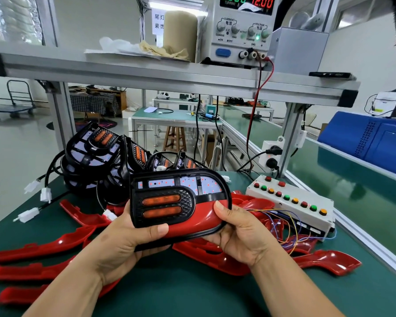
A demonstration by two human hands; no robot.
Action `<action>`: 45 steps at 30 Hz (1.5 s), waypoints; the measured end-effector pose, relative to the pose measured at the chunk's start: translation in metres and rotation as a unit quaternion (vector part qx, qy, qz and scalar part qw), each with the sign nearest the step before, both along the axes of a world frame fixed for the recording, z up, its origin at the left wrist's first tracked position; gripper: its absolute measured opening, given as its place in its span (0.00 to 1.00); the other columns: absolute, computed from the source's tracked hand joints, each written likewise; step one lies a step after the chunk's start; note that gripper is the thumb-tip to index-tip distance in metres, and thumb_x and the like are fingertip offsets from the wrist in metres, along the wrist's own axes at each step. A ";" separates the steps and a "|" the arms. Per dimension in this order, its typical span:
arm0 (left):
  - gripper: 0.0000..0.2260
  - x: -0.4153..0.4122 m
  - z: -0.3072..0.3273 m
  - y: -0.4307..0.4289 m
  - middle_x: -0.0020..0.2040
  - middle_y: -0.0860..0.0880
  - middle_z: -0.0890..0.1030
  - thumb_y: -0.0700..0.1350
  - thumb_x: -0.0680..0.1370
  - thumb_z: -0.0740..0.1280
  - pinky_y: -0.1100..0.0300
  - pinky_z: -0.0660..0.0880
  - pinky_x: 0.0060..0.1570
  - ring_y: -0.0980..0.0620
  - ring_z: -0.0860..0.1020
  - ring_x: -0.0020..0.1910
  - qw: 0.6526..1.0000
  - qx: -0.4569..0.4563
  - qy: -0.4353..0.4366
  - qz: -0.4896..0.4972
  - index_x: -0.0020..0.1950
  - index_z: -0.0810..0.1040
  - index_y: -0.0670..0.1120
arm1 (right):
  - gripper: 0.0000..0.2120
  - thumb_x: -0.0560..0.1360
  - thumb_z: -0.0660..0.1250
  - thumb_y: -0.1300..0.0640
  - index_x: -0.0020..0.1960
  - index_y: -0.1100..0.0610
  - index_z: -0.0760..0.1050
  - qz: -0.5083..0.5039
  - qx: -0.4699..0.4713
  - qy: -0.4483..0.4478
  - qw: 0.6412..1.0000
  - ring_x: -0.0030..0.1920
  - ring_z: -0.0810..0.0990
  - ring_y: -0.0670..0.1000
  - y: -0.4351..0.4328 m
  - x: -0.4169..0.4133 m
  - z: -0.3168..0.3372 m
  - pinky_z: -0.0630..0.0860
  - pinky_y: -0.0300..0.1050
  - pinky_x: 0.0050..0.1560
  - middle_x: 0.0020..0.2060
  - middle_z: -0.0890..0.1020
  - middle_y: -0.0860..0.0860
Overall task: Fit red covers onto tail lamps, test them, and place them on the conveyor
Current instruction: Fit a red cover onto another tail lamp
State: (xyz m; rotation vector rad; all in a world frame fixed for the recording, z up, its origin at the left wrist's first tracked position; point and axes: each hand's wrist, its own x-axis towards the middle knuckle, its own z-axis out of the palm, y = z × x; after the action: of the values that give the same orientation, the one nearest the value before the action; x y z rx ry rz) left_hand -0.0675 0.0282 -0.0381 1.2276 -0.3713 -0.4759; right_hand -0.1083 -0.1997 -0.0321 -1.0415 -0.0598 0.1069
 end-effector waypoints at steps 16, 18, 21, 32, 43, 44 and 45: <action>0.18 -0.001 0.003 -0.006 0.60 0.46 0.83 0.41 0.75 0.64 0.61 0.81 0.45 0.50 0.82 0.58 0.997 -0.054 -0.027 0.049 0.65 0.78 0.45 | 0.20 0.63 0.79 0.57 0.52 0.64 0.82 -0.040 0.045 0.007 0.998 0.44 0.86 0.56 -0.003 0.001 -0.001 0.83 0.49 0.43 0.46 0.85 0.61; 0.17 0.000 0.003 -0.007 0.60 0.46 0.83 0.40 0.77 0.63 0.61 0.81 0.45 0.49 0.81 0.59 0.996 -0.043 -0.042 0.060 0.65 0.78 0.45 | 0.11 0.67 0.71 0.59 0.48 0.62 0.84 -0.048 0.041 0.002 0.998 0.42 0.86 0.55 -0.002 0.001 -0.001 0.83 0.48 0.41 0.44 0.85 0.60; 0.18 0.002 0.002 -0.008 0.60 0.46 0.83 0.42 0.75 0.64 0.61 0.81 0.46 0.49 0.81 0.60 0.995 -0.037 -0.058 0.067 0.65 0.78 0.45 | 0.09 0.67 0.69 0.60 0.44 0.61 0.85 -0.066 0.039 -0.003 0.997 0.40 0.86 0.55 -0.001 0.002 0.000 0.83 0.47 0.38 0.42 0.86 0.60; 0.39 -0.024 0.001 -0.053 0.59 0.44 0.83 0.43 0.55 0.84 0.57 0.81 0.50 0.49 0.83 0.55 0.947 -0.285 0.091 0.117 0.64 0.76 0.46 | 0.22 0.71 0.69 0.62 0.64 0.67 0.74 -0.061 0.093 -0.079 0.991 0.54 0.83 0.58 0.037 -0.003 -0.001 0.81 0.51 0.54 0.56 0.82 0.64; 0.22 -0.035 -0.004 -0.065 0.55 0.42 0.84 0.41 0.59 0.78 0.59 0.81 0.46 0.49 0.83 0.51 0.948 -0.272 0.105 0.125 0.53 0.85 0.44 | 0.28 0.68 0.71 0.59 0.65 0.71 0.71 -0.026 0.070 -0.105 0.992 0.64 0.74 0.68 0.053 -0.010 0.002 0.74 0.59 0.65 0.60 0.77 0.69; 0.24 -0.035 -0.003 -0.065 0.56 0.41 0.84 0.41 0.60 0.76 0.59 0.81 0.47 0.49 0.83 0.51 0.948 -0.270 0.108 0.131 0.56 0.84 0.43 | 0.27 0.69 0.70 0.59 0.65 0.71 0.72 -0.026 0.070 -0.109 0.991 0.64 0.75 0.67 0.054 -0.010 0.001 0.74 0.58 0.64 0.60 0.77 0.69; 0.26 -0.035 -0.003 -0.066 0.57 0.41 0.83 0.41 0.60 0.75 0.58 0.81 0.48 0.49 0.83 0.51 0.947 -0.266 0.112 0.140 0.58 0.82 0.42 | 0.26 0.70 0.70 0.59 0.64 0.71 0.72 -0.026 0.071 -0.114 0.991 0.63 0.76 0.67 0.055 -0.009 0.000 0.74 0.58 0.64 0.60 0.77 0.69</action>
State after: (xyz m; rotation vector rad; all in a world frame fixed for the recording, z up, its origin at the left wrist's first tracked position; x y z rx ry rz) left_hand -0.1027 -0.0377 -0.0409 0.6754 -0.1115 -0.2398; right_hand -0.1174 -0.1447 -0.0322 -0.9096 -0.2444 -0.0634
